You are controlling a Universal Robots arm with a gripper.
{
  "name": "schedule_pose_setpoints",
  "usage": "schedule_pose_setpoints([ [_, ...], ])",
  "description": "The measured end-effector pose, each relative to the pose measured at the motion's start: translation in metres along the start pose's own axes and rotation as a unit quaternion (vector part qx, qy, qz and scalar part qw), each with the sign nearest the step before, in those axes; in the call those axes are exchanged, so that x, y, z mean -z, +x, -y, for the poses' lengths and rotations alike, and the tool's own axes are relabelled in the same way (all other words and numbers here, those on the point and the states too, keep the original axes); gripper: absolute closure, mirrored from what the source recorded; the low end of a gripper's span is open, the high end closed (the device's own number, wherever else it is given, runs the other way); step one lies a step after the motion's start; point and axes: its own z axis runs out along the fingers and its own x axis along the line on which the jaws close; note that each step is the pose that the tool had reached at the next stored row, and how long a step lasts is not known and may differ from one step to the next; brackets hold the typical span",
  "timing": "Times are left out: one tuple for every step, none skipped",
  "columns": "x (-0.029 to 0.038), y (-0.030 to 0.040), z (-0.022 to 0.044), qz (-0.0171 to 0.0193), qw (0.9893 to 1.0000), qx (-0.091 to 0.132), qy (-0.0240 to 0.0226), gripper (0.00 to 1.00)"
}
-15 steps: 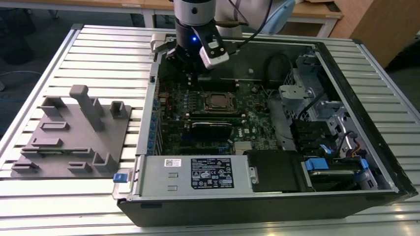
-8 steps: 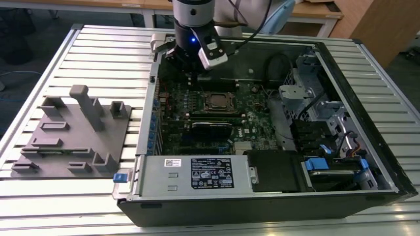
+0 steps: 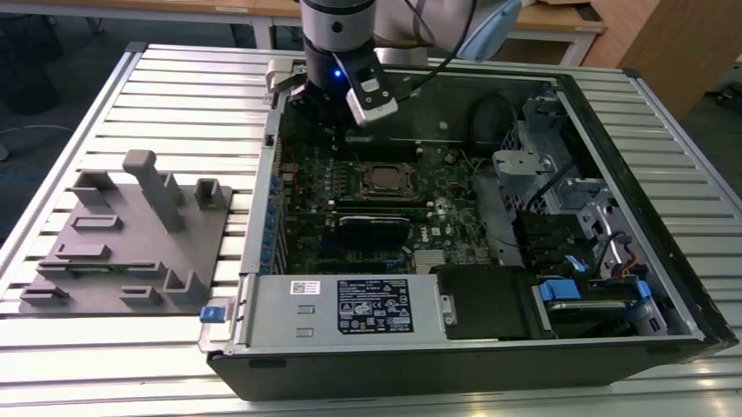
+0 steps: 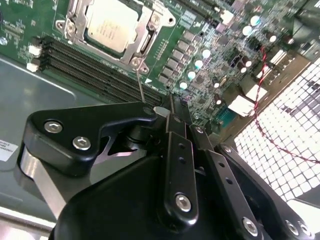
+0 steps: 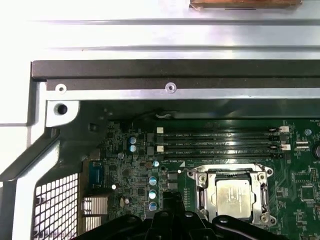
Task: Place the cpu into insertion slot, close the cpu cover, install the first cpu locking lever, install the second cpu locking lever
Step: 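Install the first cpu locking lever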
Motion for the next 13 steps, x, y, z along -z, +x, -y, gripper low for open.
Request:
schedule_pose_setpoints([
  [-0.0004, 0.0003, 0.0002, -0.0001, 1.0000, 0.000, -0.0020, 0.90],
  [-0.0009, 0.0005, 0.0004, -0.0002, 1.0000, 0.000, -0.0044, 0.90],
  [-0.0013, 0.0007, 0.0005, -0.0002, 1.0000, 0.000, -0.0077, 0.90],
  [-0.0016, 0.0010, 0.0007, -0.0003, 0.9999, 0.000, -0.0119, 0.90],
  [-0.0018, 0.0011, 0.0009, -0.0005, 0.9999, 0.000, -0.0166, 0.90],
  [-0.0021, 0.0013, 0.0012, -0.0007, 0.9998, -0.001, -0.0217, 0.90],
  [-0.0025, 0.0015, 0.0015, -0.0008, 0.9997, -0.001, -0.0261, 0.90],
  [-0.0029, 0.0017, 0.0018, -0.0009, 0.9995, -0.001, -0.0300, 0.90],
  [-0.0033, 0.0019, 0.0020, -0.0010, 0.9994, -0.001, -0.0332, 0.90],
  [-0.0038, 0.0020, 0.0023, -0.0011, 0.9993, -0.001, -0.0362, 0.90],
  [-0.0042, 0.0023, 0.0025, -0.0012, 0.9992, -0.001, -0.0392, 0.90],
  [-0.0047, 0.0025, 0.0027, -0.0013, 0.9991, -0.001, -0.0421, 0.90],
  [-0.0052, 0.0027, 0.0030, -0.0014, 0.9990, -0.001, -0.0447, 0.90],
])
